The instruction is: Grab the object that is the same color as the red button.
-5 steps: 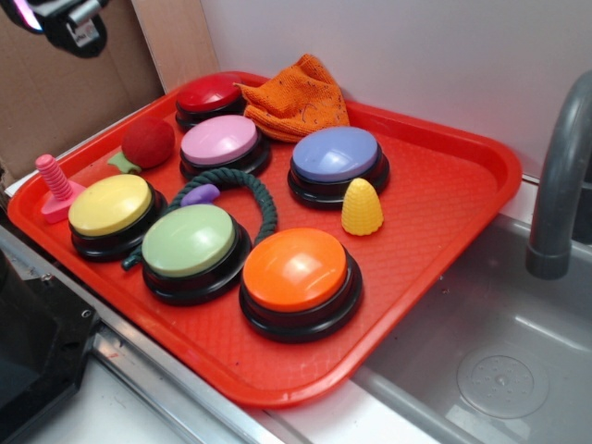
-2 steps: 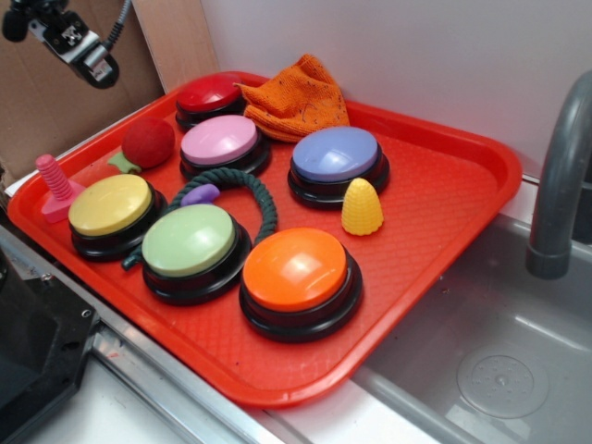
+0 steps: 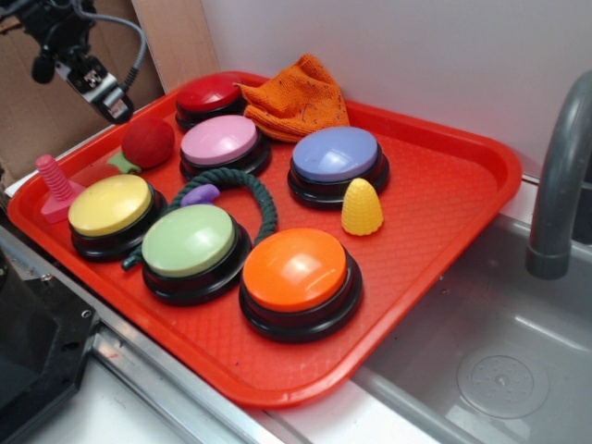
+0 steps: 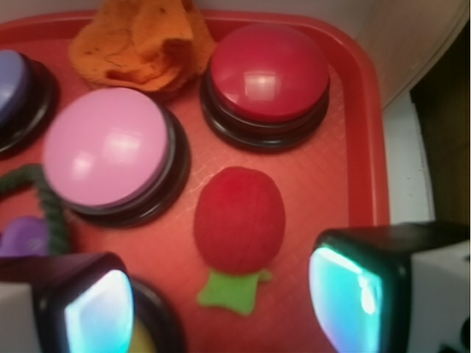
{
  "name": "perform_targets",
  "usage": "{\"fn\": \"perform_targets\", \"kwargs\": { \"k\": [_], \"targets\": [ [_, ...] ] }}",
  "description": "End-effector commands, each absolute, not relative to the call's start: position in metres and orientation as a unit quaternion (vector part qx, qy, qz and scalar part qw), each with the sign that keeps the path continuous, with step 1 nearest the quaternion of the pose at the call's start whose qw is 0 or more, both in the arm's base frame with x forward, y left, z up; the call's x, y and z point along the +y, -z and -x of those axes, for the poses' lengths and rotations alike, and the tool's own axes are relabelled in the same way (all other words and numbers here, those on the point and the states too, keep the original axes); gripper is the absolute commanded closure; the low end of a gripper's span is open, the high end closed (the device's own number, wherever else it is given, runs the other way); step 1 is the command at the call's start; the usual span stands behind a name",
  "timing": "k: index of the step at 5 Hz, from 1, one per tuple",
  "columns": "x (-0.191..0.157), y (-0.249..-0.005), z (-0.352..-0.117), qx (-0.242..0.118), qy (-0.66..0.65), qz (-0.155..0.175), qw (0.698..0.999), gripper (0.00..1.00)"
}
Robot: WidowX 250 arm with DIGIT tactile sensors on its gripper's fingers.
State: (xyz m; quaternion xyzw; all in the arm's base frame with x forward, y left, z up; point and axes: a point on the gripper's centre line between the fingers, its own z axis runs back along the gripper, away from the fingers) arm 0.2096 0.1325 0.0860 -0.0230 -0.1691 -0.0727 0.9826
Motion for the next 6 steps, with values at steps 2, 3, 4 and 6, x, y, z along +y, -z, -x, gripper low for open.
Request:
{"fn": "perform_targets", "kwargs": {
  "k": [2, 3, 4, 6],
  "targets": [
    [0.132, -0.046, -0.233, -0.151, 0.097, 0.007, 0.984, 0.00],
    [0.129, -0.038, -0.233, -0.143, 0.100, 0.007, 0.985, 0.00],
    [0.131, -0.034, -0.233, -0.137, 0.094, 0.005, 0.986, 0.00],
    [0.134, -0.035, -0.231, -0.138, 0.061, -0.002, 0.989, 1.00]
  ]
}}
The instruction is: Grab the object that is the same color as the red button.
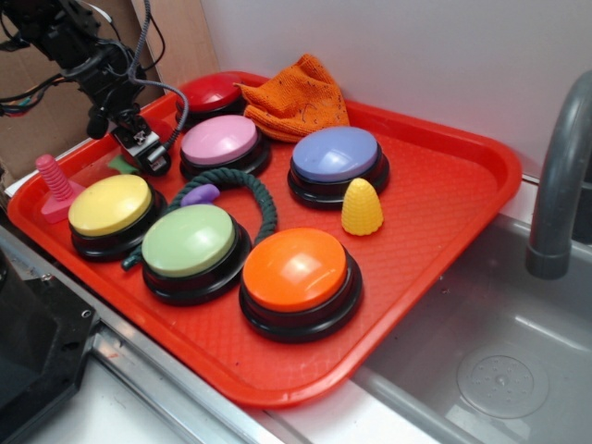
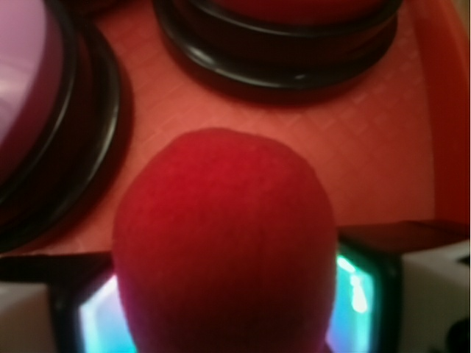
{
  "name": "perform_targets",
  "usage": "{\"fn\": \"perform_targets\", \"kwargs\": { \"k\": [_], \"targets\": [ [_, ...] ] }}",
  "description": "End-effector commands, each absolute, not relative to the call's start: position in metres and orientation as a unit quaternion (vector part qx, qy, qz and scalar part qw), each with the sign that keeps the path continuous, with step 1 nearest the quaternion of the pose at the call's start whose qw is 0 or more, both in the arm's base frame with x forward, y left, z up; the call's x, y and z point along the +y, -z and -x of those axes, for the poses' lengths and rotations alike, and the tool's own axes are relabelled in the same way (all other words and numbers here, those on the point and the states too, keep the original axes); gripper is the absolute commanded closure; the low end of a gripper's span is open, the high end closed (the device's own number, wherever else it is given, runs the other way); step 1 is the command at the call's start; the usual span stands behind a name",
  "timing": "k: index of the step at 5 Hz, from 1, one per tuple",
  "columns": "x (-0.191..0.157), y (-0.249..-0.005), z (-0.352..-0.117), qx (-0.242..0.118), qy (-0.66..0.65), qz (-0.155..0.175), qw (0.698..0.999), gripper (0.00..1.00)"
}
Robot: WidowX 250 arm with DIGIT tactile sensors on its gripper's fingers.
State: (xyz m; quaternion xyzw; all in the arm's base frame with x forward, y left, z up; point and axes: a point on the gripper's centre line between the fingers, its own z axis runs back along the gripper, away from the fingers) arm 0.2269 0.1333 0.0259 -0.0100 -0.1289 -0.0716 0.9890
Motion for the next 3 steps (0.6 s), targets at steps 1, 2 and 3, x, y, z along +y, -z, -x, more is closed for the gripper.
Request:
{"fn": "perform_targets", "kwargs": {
  "k": [1, 2, 3],
  "targets": [
    [0.132, -0.057, -0.228, -0.096, -0.001, -0.001, 0.995, 1.00],
    [0.106, -0.088, -0.230, -0.074, -0.091, -0.032, 0.993, 1.00],
    [0.062, -0.131, -0.237, -0.068, -0.143, -0.016, 0.987, 1.00]
  ]
}}
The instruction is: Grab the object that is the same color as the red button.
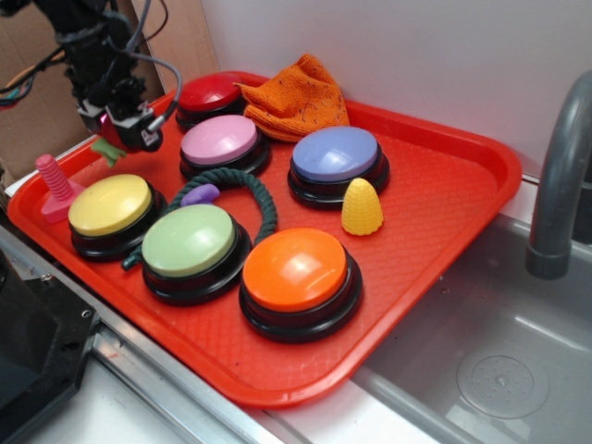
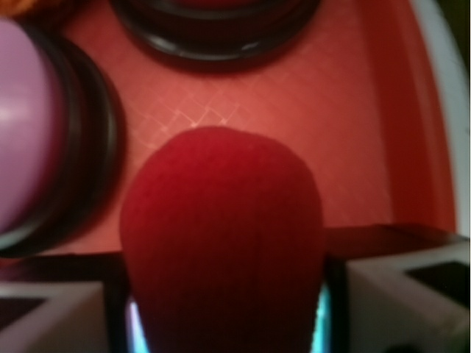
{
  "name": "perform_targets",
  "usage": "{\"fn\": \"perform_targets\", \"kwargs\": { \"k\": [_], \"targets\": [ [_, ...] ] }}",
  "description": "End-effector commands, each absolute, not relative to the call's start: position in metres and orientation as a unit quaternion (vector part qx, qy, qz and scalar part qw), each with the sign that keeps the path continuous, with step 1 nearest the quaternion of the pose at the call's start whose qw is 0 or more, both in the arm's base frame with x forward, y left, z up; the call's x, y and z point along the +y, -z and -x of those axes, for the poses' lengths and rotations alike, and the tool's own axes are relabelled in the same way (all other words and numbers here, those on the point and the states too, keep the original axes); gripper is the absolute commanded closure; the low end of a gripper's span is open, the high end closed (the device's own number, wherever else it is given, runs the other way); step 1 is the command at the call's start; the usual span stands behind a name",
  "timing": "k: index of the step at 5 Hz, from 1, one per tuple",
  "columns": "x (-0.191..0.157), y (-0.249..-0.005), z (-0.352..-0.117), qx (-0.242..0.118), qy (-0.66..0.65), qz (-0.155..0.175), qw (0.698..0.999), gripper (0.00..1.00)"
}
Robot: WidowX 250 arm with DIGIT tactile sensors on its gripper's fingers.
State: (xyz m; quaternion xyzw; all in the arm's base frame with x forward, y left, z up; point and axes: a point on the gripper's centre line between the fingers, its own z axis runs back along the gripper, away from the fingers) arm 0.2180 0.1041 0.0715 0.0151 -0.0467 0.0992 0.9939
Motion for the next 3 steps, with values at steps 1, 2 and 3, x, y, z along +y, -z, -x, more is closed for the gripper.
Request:
{"fn": "perform_targets", "kwargs": {
  "k": [1, 2, 3],
  "targets": [
    [0.017, -0.163, -0.244, -0.093, -0.129, 0.024, 0.987, 1.00],
    [-0.018, -0.168, -0.257, -0.064, -0.130, 0.011, 0.989, 0.93],
    [-0.028, -0.157, -0.262, -0.065, -0.118, 0.005, 0.991, 1.00]
  ]
}}
